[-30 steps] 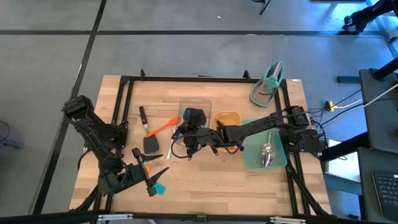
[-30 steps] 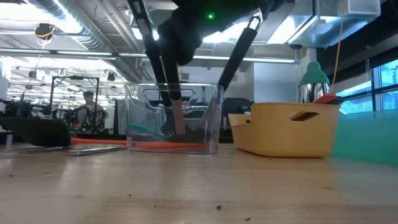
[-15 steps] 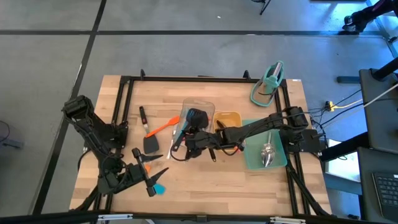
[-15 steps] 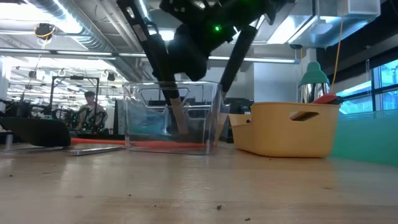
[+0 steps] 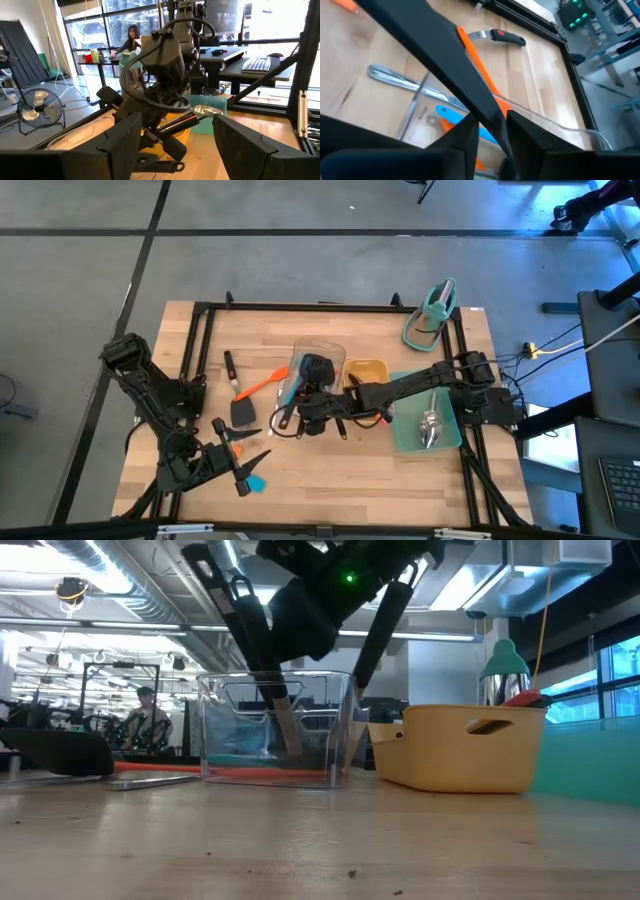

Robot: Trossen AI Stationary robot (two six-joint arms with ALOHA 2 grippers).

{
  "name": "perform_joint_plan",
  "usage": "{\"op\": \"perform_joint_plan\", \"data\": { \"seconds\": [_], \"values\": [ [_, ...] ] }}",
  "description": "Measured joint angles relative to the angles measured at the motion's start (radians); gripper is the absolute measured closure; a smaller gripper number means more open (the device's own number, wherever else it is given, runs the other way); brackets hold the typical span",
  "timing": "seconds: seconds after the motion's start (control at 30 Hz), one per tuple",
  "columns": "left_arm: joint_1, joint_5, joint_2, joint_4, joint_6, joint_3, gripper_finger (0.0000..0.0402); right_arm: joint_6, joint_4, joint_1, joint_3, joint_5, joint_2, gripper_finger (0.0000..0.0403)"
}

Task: Pick & Place Kitchen Items
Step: Put the black spatula into the transparent bin, then put the orange spatula into the transparent bin

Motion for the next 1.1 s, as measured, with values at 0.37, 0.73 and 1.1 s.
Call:
{"op": "perform_joint_plan", "data": {
  "seconds": [0.37, 0.73, 1.1],
  "values": [
    [0.000, 0.000, 0.000, 0.000, 0.007, 0.000, 0.0162, 0.037, -0.068, 0.022, 0.084, 0.057, -0.002, 0.0189],
    [-0.013, 0.000, 0.000, 0.003, 0.001, 0.000, 0.0162, 0.026, -0.238, 0.124, 0.236, 0.166, -0.003, 0.0140],
    [-0.015, -0.001, 0.000, 0.003, 0.001, 0.000, 0.0162, 0.023, -0.242, 0.250, 0.335, 0.067, -0.005, 0.0139]
  ]
}}
